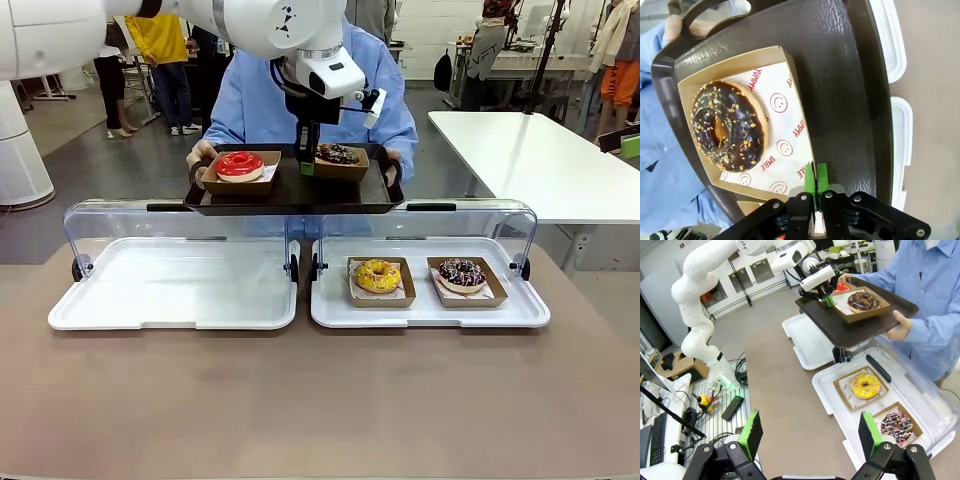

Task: Provide the desired donut to the person.
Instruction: Place the picked Paper togo box onto the Handle tray extended by the person.

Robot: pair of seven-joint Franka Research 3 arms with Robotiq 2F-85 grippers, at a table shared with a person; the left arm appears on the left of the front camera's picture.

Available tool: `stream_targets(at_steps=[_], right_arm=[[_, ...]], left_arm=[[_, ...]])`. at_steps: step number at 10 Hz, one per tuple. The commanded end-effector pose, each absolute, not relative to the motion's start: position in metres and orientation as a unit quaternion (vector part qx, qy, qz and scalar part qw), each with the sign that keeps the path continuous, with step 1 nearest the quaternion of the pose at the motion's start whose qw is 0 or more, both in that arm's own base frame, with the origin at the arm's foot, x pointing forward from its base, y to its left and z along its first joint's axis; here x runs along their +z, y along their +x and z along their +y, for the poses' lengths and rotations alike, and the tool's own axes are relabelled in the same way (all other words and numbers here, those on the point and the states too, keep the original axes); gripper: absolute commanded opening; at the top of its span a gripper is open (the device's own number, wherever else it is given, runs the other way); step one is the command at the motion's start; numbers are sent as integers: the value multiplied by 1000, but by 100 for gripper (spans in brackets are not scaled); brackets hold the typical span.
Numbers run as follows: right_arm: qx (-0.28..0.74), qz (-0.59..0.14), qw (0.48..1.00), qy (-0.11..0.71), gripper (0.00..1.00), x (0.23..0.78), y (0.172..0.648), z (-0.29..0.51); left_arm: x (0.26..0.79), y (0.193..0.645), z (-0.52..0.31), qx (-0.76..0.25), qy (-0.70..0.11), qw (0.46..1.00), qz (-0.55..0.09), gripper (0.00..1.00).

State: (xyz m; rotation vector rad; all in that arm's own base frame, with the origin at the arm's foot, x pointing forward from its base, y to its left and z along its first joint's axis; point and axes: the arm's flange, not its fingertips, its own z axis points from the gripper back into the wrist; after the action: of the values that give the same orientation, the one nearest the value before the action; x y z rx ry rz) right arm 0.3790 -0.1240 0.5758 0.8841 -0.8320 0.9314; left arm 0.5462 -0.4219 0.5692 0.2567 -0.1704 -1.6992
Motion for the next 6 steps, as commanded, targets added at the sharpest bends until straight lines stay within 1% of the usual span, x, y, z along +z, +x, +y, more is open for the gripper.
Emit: stream_targets(at_steps=[1,4,5,6], right_arm=[[421,-378,719,403,100,575,379,-123],[421,-378,719,403,100,575,379,-123],[421,-378,719,403,100,575,379,-123],[421,-378,719,403,100,575,379,-123]], left_arm=[[571,558,-426,-742,95,659,-75,1],[565,557,-423,-741,89,662,-75,1],[565,559,-424,-743,85,660,-75,61],[565,557,-424,-743,83,660,-76,61]])
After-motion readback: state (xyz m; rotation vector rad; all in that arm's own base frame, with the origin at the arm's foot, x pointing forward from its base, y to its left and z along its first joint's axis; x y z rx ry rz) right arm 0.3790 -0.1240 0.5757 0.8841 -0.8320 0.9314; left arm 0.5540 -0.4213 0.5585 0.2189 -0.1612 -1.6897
